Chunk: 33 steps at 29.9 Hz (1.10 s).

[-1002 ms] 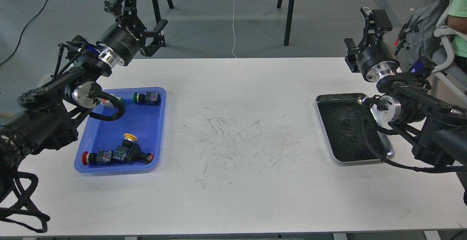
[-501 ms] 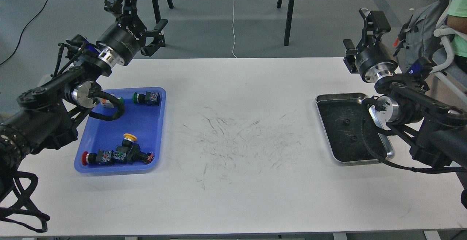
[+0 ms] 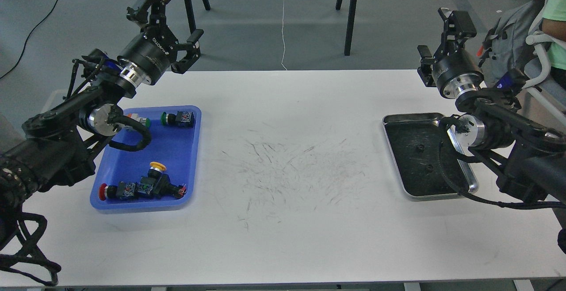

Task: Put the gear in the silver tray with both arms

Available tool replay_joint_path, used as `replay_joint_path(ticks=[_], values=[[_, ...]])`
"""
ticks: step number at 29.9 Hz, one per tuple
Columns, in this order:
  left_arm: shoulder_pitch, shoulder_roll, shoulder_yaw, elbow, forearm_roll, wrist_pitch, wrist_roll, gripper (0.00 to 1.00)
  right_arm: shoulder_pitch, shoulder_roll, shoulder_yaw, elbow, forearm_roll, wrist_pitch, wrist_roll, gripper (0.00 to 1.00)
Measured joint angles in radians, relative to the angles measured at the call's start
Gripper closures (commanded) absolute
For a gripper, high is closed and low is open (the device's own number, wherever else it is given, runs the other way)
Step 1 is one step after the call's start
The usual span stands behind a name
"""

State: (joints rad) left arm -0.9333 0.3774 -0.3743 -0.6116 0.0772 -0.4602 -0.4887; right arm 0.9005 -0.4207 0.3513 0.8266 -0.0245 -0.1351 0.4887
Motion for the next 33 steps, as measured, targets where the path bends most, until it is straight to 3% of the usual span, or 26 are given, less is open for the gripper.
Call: replay_joint_path(ticks=[9,33], values=[[0.033,-0.038,-0.001,0.055,-0.001,0.002,0.0,0.0,0.001,0.009,0.0,-0.002,0.0,-0.003,0.0,0.01],[0.074,-0.046,-0.008,0.061,-0.002,0.003,0.0,0.0,0.001,0.01,0.0,-0.001,-0.001,-0.006,0.0,0.01]])
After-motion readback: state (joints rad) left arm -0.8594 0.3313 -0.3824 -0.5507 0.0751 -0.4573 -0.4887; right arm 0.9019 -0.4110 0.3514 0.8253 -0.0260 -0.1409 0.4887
